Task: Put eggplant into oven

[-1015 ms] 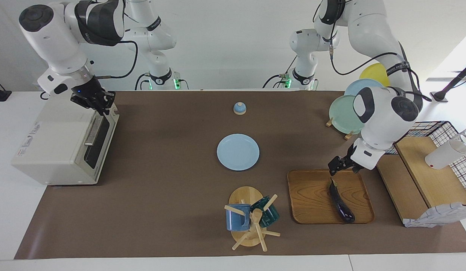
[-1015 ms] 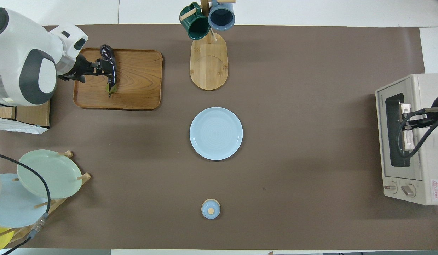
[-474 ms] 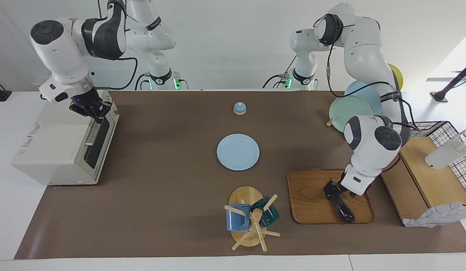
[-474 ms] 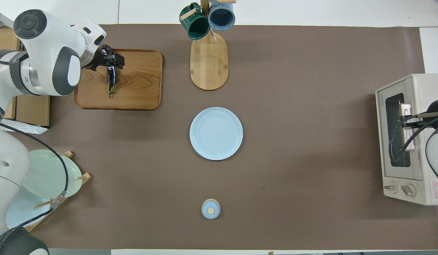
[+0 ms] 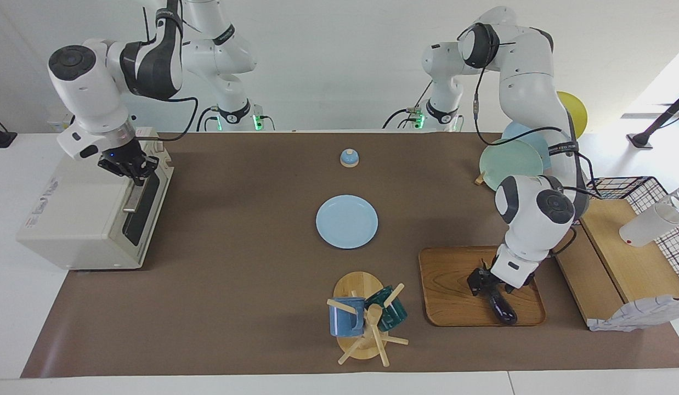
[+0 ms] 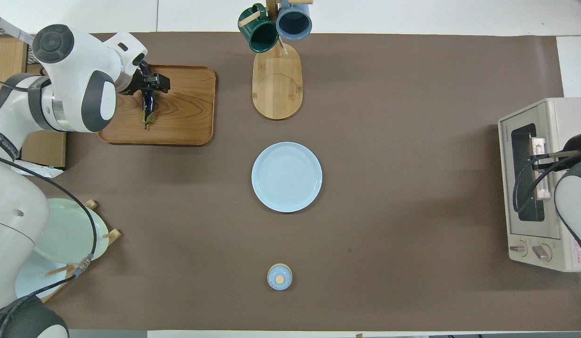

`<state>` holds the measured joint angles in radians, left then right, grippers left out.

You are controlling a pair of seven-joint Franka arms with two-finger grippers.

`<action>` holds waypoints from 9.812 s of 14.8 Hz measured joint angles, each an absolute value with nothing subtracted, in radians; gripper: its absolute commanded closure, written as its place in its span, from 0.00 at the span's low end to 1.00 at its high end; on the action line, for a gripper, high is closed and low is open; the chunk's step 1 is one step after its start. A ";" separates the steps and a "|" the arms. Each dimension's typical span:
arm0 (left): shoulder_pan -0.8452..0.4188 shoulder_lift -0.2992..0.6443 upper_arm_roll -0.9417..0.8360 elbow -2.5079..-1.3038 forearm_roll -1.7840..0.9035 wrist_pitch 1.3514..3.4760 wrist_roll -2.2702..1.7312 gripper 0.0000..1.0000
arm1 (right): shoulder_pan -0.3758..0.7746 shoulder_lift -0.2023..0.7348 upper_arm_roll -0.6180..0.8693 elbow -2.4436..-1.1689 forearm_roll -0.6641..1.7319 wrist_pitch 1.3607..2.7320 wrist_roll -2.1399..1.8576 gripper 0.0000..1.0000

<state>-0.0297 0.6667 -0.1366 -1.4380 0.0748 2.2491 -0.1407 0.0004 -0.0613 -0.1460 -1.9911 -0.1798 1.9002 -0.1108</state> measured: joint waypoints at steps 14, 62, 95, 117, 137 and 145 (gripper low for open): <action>-0.025 0.666 -0.135 -1.471 0.089 2.261 -0.116 1.00 | -0.003 -0.050 -0.141 -2.033 -0.181 1.964 -0.111 1.00; -0.464 0.268 -0.134 -1.881 -0.149 2.244 -0.570 0.00 | 0.331 0.115 -0.110 -2.077 0.085 2.221 0.017 0.00; -0.060 -0.011 -0.127 -1.688 -0.015 1.612 -0.072 0.00 | 0.860 0.575 -0.108 -1.615 -0.097 2.254 0.576 1.00; -0.058 -0.023 -0.099 -1.638 -0.023 1.546 -0.051 0.00 | 0.288 0.038 -0.137 -2.011 -0.273 1.847 0.005 1.00; -0.058 -0.041 -0.103 -1.640 -0.023 1.539 -0.052 0.00 | 0.037 -0.084 -0.123 -2.313 -0.254 2.216 -0.236 0.46; -0.058 -0.041 -0.102 -1.641 -0.023 1.539 -0.055 0.00 | 0.217 -0.027 -0.112 -2.231 -0.172 2.213 -0.124 1.00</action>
